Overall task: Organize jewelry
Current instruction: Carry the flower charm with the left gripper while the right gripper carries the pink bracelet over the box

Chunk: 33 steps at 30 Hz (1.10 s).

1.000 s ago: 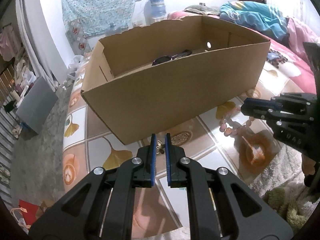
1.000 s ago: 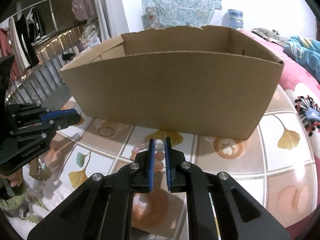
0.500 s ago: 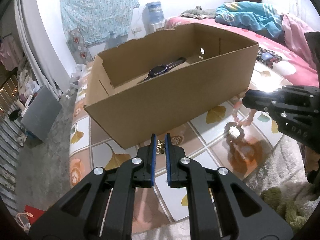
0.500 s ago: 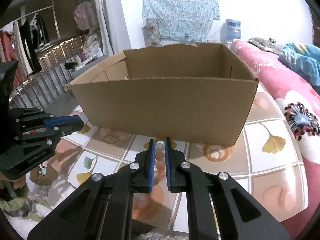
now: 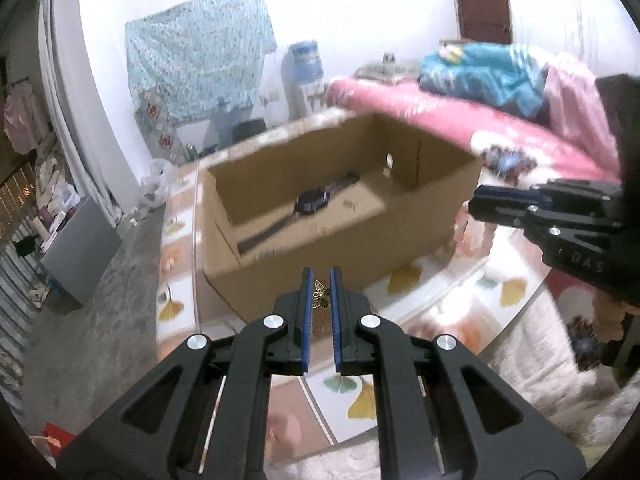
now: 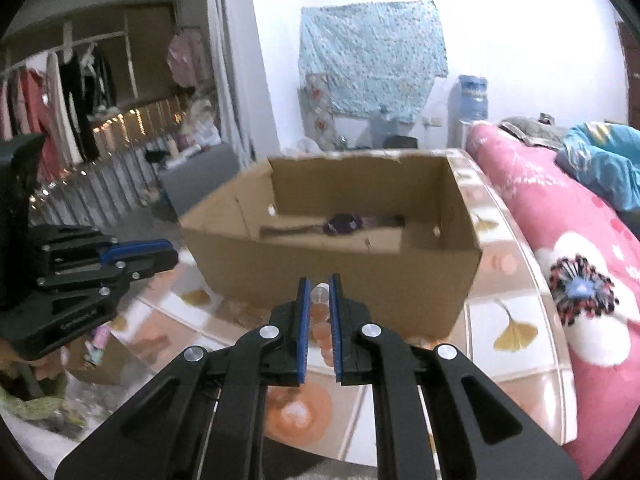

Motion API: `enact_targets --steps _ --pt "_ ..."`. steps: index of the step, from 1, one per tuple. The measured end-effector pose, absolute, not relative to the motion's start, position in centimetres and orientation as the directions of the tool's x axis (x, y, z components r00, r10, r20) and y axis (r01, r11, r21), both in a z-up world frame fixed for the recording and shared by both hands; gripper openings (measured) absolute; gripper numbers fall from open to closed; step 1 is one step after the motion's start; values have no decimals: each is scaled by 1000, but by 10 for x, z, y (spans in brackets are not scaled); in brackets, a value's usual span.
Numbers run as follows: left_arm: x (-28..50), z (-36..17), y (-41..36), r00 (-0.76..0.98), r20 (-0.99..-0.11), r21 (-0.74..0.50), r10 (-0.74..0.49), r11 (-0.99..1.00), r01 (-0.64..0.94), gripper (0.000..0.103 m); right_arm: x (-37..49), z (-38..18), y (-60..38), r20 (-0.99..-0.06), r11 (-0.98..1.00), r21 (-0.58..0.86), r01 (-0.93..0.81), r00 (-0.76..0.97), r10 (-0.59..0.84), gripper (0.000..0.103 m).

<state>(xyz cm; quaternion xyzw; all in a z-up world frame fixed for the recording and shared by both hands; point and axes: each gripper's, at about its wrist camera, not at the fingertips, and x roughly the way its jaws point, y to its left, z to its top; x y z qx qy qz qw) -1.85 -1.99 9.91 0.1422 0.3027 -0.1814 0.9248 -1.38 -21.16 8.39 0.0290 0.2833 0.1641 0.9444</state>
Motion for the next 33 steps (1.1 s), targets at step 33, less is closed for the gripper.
enact_targets --steps 33 --pt "245 16 -102 -7 -894 -361 -448 711 603 8 205 106 -238 -702 880 296 -372 540 464 10"
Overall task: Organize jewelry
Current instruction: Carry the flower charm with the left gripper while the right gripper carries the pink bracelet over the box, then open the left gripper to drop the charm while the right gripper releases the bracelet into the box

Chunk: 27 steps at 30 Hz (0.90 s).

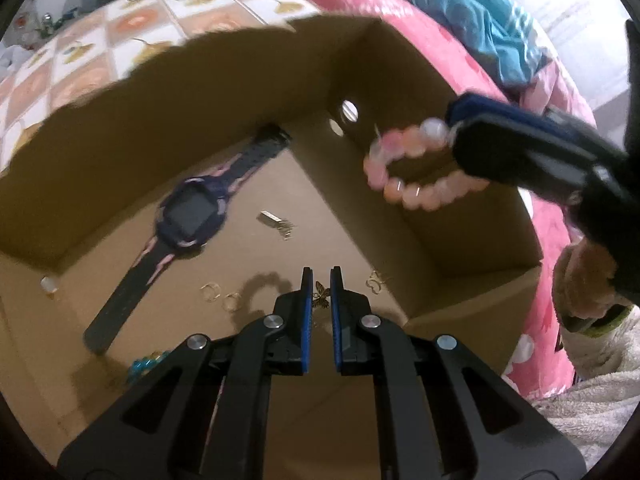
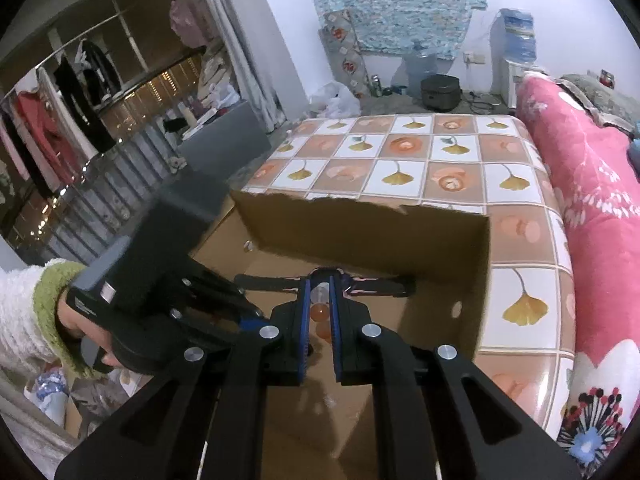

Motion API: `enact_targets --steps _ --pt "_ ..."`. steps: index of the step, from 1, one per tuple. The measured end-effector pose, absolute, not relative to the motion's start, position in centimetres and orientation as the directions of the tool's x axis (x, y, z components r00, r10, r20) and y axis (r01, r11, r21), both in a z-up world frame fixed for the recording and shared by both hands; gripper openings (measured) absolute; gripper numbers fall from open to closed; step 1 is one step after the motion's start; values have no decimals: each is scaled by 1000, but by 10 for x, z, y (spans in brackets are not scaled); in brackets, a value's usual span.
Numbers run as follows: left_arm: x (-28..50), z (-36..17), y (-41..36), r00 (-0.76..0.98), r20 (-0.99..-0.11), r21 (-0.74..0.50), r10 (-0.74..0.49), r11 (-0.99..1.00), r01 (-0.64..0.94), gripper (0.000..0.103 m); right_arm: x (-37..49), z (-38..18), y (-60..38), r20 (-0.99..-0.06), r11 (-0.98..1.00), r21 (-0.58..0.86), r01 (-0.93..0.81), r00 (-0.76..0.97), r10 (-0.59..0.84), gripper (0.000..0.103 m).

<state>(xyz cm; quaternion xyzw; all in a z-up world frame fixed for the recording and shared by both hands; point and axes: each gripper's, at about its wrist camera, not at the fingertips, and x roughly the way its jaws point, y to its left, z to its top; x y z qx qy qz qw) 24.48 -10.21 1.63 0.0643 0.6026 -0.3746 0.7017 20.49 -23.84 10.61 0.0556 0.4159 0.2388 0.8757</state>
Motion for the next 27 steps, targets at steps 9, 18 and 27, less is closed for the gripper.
enact_targets --steps 9,18,27 --pt "254 8 -109 -41 -886 -403 -463 721 564 44 210 102 -253 -715 890 299 -343 537 447 10" --pt "237 62 -58 178 -837 -358 -518 763 538 60 217 96 -243 -762 883 302 -358 467 449 10" --pt "192 100 1 395 -735 -345 -550 806 481 77 229 83 -236 -835 930 188 -316 447 321 11"
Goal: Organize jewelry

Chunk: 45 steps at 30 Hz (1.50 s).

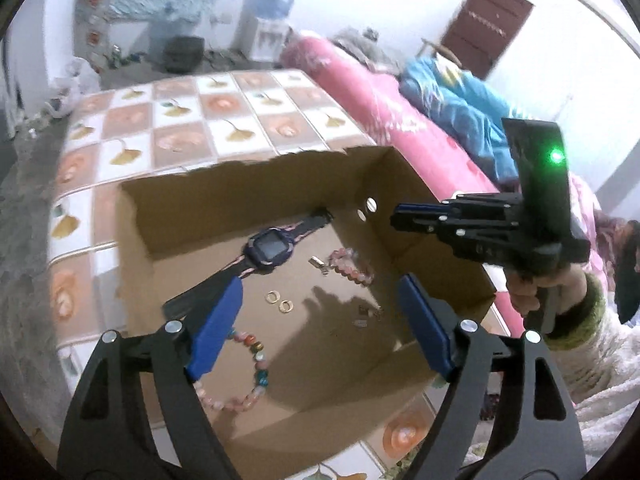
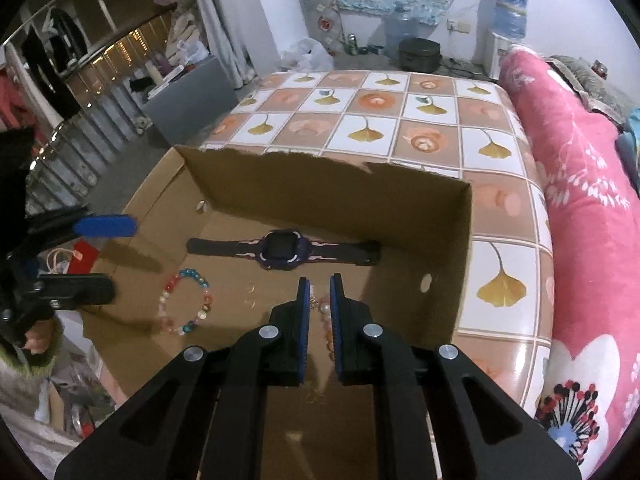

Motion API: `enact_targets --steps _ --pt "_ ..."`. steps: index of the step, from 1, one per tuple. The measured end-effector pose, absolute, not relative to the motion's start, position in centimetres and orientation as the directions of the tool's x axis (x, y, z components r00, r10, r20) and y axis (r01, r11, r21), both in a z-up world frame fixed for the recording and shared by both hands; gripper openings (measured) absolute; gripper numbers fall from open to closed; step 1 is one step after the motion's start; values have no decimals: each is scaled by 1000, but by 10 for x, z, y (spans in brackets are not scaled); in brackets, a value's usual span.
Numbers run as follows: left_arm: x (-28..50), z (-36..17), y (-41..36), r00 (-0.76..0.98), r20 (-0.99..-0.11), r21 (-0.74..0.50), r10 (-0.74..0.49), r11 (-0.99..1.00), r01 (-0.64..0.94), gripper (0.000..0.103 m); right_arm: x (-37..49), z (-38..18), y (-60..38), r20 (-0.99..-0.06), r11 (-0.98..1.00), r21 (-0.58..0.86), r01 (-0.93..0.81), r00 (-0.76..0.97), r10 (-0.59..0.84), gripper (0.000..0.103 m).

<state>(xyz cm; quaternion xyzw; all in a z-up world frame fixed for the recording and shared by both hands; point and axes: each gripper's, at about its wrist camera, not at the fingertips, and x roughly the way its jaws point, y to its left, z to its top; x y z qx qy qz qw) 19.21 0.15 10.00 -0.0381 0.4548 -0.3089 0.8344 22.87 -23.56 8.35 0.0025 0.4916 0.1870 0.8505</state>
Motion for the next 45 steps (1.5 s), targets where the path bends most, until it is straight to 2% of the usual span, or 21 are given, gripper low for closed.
enact_targets --steps 7,9,13,15,20,25,29,32,35,45 --pt "165 103 23 471 -704 -343 -532 835 430 80 202 110 -255 -771 945 190 -266 556 311 11" --pt "155 105 27 493 -688 -344 -533 837 425 81 190 118 -262 -740 946 207 -250 593 319 21" --pt "134 115 29 546 -650 -314 -529 841 440 84 157 129 -269 -675 954 214 -211 674 300 30" --pt "123 118 29 579 -631 -280 -516 848 450 85 144 132 -268 -653 958 209 -197 701 287 40" --pt "117 109 37 614 -635 -257 -469 878 405 85 116 126 -266 -608 968 204 -147 755 243 49" --pt "134 76 61 620 -681 -296 -390 921 254 86 114 94 -298 -634 953 301 -13 744 211 52" --pt "149 43 71 544 -712 -417 -444 891 182 86 123 57 -319 -697 913 403 64 668 261 53" --pt "150 29 66 494 -709 -490 -504 855 169 86 127 37 -318 -712 884 466 41 611 347 53" --pt "143 27 56 516 -728 -434 -453 886 165 86 128 33 -309 -709 876 482 -4 586 392 53" --pt "121 29 42 487 -749 -427 -450 889 164 86 120 35 -314 -725 900 436 -12 587 360 56"
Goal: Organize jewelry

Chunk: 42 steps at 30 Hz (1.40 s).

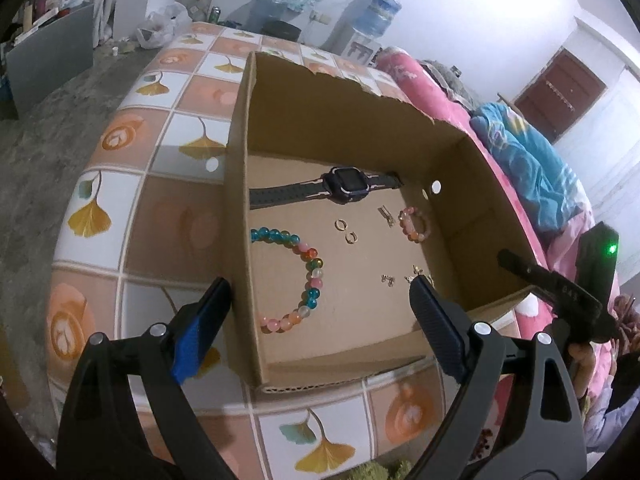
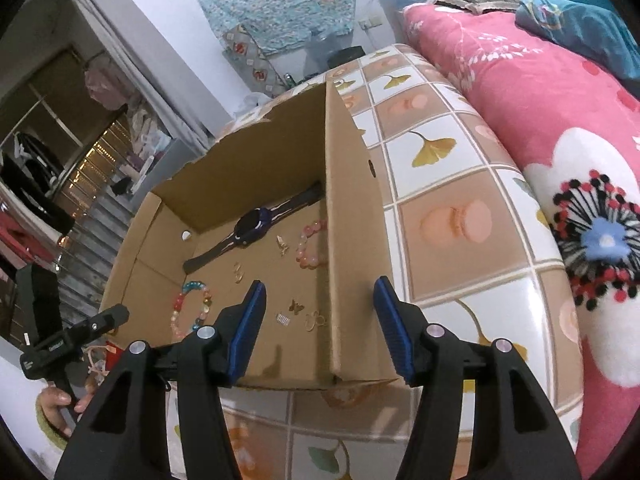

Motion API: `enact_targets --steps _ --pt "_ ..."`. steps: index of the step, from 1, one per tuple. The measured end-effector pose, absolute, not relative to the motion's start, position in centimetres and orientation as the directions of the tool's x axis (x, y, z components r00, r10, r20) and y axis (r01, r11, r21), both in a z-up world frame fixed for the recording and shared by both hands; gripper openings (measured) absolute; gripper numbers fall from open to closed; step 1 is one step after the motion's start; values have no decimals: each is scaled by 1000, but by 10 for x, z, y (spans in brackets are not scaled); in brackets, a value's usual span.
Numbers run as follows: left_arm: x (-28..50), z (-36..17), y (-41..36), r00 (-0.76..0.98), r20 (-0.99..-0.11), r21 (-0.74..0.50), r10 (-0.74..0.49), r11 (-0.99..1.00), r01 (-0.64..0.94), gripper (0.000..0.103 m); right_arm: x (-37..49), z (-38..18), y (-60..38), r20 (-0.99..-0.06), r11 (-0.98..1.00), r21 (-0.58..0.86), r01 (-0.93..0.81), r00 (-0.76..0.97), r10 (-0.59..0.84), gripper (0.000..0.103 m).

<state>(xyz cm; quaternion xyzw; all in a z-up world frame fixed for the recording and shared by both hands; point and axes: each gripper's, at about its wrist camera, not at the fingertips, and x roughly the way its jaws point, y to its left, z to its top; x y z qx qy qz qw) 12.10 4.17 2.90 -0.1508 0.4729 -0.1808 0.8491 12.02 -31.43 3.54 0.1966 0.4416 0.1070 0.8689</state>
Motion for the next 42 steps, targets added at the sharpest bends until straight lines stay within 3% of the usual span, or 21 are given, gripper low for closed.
enact_targets --steps 13,16,33,42 --pt "103 30 44 525 -734 -401 -430 899 176 86 102 36 -321 -714 900 437 6 610 343 56" --pt "94 39 51 580 -717 -361 -387 918 165 88 92 41 -325 -715 916 399 41 640 282 65" --pt "30 115 53 802 -536 -207 -265 962 180 95 20 96 -319 -618 966 245 87 781 87 86" --pt "8 129 36 840 -523 -106 -141 989 100 95 -7 120 -297 -572 987 144 70 820 25 94"
